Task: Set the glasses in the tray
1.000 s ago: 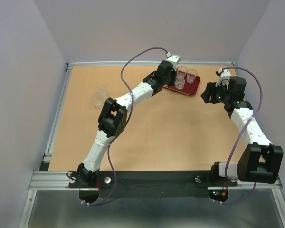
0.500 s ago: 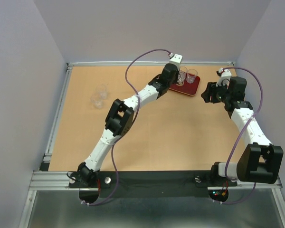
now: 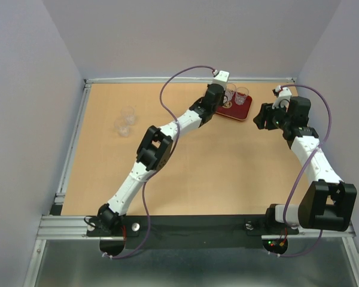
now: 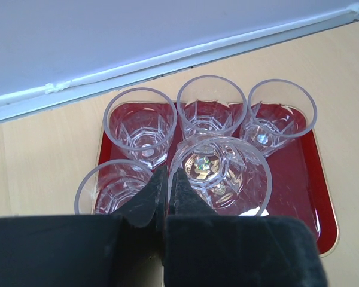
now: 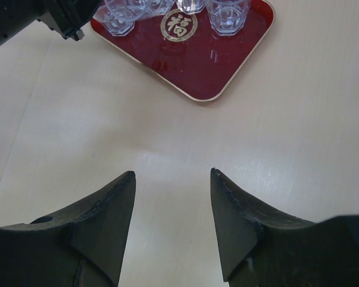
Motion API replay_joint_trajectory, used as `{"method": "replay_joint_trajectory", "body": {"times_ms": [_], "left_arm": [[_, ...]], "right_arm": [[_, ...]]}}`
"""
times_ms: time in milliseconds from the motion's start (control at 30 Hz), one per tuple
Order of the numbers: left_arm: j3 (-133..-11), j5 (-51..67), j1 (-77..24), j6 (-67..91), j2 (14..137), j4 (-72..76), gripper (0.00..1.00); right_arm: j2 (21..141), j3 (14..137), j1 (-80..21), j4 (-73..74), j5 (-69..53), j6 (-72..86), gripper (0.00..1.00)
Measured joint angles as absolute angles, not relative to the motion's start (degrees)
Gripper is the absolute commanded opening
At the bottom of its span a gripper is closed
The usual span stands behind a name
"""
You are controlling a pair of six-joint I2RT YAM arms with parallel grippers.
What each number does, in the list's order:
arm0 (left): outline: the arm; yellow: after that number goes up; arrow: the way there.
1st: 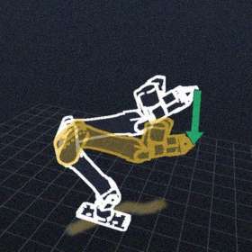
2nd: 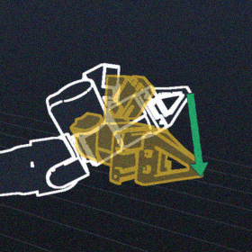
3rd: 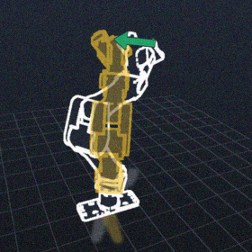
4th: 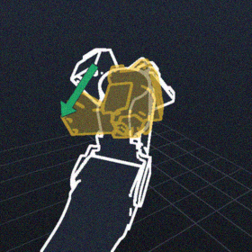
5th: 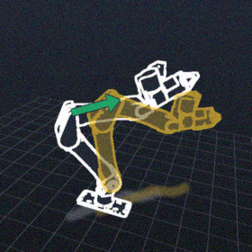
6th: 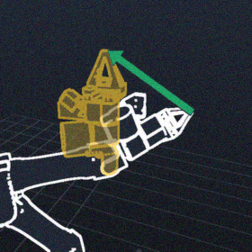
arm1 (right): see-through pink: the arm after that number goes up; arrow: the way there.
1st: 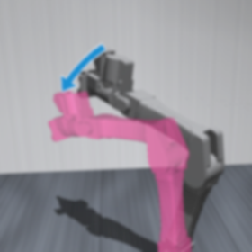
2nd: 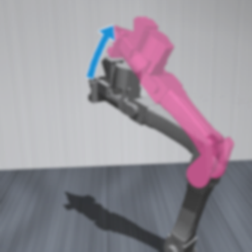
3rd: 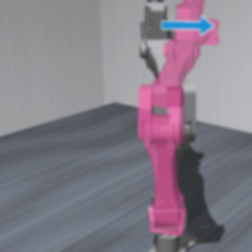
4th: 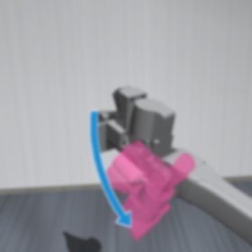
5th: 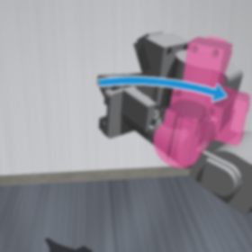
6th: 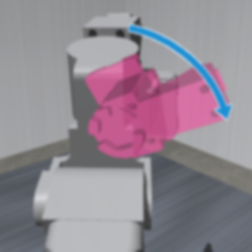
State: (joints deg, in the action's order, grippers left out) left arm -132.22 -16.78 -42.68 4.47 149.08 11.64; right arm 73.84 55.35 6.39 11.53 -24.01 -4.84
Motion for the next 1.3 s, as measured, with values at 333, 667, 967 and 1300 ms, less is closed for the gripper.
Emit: {"method": "replay_joint_trajectory", "body": {"times_ms": [333,667,967,1300], "left_arm": [[-132.3,-17.5,-42.7,4.3,151.0,12.4,0.11],[-132.5,-18.1,-42.7,4.3,151.0,13.3,0.25],[-132.5,-18.1,-42.7,4.5,151.0,13.9,0.27],[-132.5,-17.3,-42.7,4.5,151.0,14.2,0.31]], "right_arm": [[73.8,55.4,6.4,11.5,-24.0,-4.9,0.59],[73.9,55.4,6.4,11.5,-24.0,-4.8,0.59],[73.9,55.4,6.4,11.5,-24.0,-4.7,0.59],[73.9,55.4,6.4,11.5,-24.0,-4.7,0.59]]}}
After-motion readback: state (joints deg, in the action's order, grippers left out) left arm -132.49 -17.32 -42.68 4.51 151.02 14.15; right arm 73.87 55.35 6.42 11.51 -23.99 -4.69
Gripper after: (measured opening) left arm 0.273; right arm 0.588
